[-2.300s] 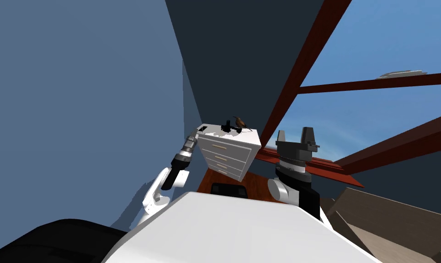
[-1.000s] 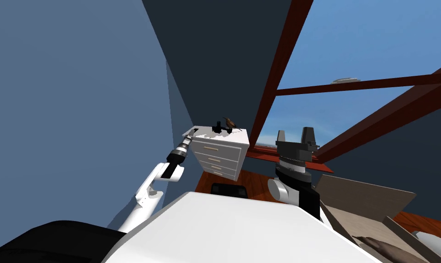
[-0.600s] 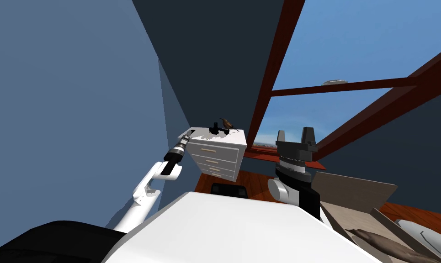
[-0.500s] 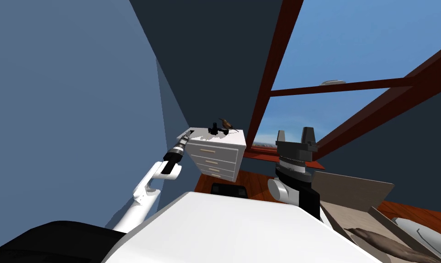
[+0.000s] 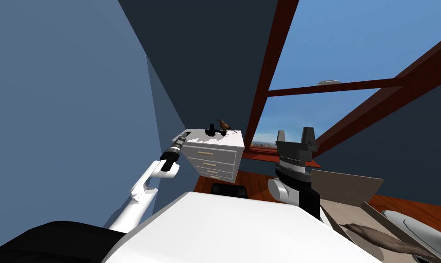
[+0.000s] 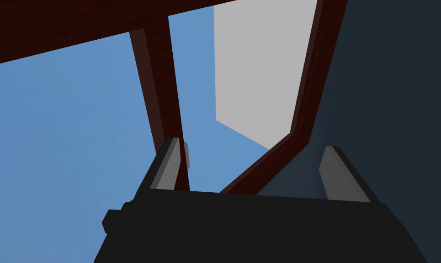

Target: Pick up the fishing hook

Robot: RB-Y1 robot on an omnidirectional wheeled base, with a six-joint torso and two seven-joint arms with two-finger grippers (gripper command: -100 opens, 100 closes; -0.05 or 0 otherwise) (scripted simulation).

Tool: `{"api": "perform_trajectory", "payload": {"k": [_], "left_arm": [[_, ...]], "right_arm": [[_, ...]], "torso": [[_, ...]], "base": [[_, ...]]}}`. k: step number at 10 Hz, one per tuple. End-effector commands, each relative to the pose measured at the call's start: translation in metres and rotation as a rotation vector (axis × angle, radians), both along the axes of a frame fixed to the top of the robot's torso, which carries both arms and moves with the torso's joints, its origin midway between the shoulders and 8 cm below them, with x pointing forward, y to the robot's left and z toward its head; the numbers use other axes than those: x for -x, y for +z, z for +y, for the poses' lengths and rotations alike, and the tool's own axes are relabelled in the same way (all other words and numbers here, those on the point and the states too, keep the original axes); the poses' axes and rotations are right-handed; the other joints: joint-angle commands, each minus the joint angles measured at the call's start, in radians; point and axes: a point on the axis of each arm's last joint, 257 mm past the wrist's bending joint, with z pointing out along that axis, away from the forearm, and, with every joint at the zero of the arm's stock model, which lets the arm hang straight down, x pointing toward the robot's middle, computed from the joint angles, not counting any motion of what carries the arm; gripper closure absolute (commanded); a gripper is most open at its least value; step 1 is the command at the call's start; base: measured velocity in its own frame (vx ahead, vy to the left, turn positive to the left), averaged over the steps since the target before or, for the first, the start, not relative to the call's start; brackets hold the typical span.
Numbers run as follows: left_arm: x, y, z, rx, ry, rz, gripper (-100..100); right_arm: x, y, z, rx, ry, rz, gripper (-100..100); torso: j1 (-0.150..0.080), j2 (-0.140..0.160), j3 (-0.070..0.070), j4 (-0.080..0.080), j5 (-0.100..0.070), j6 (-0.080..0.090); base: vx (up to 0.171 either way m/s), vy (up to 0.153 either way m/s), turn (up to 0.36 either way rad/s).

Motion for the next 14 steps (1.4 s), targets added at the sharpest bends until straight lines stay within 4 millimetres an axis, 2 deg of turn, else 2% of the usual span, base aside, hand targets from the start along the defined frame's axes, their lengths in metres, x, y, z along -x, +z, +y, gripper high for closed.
{"api": "perform_trajectory", "payload": {"k": [1, 4, 5, 6, 7, 8, 9, 13, 14], "left_arm": [[0.002, -0.005, 0.017, -0.016, 0.048, 0.026, -100], [0.005, -0.010, 0.043, -0.041, 0.121, 0.064, -100], [0.006, -0.011, 0.048, -0.044, 0.135, 0.070, -100], [0.005, -0.011, 0.044, -0.042, 0.122, 0.064, -100], [0.006, -0.011, 0.045, -0.042, 0.126, 0.066, 0], [0.006, -0.011, 0.045, -0.042, 0.125, 0.066, -100], [0.006, -0.011, 0.045, -0.042, 0.125, 0.066, 100], [0.007, -0.010, 0.048, -0.074, 0.131, 0.075, 100], [0.007, -0.010, 0.048, -0.076, 0.131, 0.075, 0]], "right_arm": [[0.000, 0.000, 0.000, 0.000, 0.000, 0.000, 0], [0.000, 0.000, 0.000, 0.000, 0.000, 0.000, 0], [0.000, 0.000, 0.000, 0.000, 0.000, 0.000, 0], [0.000, 0.000, 0.000, 0.000, 0.000, 0.000, 0], [0.000, 0.000, 0.000, 0.000, 0.000, 0.000, 0], [0.000, 0.000, 0.000, 0.000, 0.000, 0.000, 0], [0.000, 0.000, 0.000, 0.000, 0.000, 0.000, 0], [0.000, 0.000, 0.000, 0.000, 0.000, 0.000, 0], [0.000, 0.000, 0.000, 0.000, 0.000, 0.000, 0]], "torso": [[0.000, 0.000, 0.000, 0.000, 0.000, 0.000], [0.000, 0.000, 0.000, 0.000, 0.000, 0.000], [0.000, -0.001, 0.000, 0.000, 0.000, 0.000], [0.001, -0.001, 0.000, 0.000, 0.000, 0.000], [0.001, 0.001, 0.000, 0.000, 0.000, 0.000], [0.001, 0.002, 0.001, 0.000, 0.000, 0.000], [0.001, 0.002, 0.001, 0.001, 0.000, 0.000], [0.006, 0.005, 0.004, 0.003, 0.008, 0.001], [0.007, 0.005, 0.004, 0.004, 0.008, 0.001]], "base": [[0.041, -0.019, -0.067], [0.043, -0.013, -0.064], [0.050, 0.001, -0.042], [0.019, 0.003, -0.005], [0.000, 0.000, 0.000], [0.000, 0.000, 0.000], [0.000, 0.000, 0.000], [0.000, 0.001, 0.001], [0.000, 0.000, 0.000]]}}
